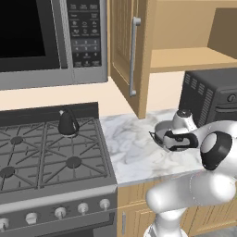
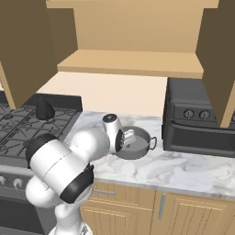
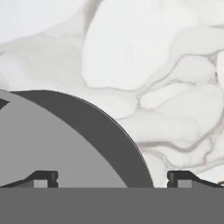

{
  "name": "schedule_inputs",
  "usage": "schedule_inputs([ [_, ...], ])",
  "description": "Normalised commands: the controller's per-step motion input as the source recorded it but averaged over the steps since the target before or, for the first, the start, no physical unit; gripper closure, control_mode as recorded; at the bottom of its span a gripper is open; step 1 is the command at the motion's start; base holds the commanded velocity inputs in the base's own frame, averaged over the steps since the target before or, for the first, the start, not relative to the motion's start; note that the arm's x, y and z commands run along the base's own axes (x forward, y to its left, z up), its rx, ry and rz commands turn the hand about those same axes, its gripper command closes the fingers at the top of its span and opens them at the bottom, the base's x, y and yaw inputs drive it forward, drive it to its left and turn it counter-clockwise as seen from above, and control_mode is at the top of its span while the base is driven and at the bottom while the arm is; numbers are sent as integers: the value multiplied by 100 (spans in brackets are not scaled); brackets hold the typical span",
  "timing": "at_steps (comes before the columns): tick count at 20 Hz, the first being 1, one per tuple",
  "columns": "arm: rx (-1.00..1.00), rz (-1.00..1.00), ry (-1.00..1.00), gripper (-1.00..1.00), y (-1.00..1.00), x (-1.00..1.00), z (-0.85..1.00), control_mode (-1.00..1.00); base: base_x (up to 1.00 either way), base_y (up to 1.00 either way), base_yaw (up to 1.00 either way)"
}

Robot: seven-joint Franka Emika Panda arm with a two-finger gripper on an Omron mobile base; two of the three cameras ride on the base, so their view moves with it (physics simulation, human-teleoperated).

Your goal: Pick the kettle from the cabinet and place it on a stove burner. Then pick the pot from the counter and place it on another stove burner. Finally, turn both burners on.

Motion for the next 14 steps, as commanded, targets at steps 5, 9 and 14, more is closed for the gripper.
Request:
schedule_inputs([
  [5,0,15,1,-100,-10,22,-1,-100,0,0,0],
  [9,0,12,0,100,-6,16,-3,-100,0,0,0],
  [14,0,9,0,100,0,16,-6,-100,0,0,0],
])
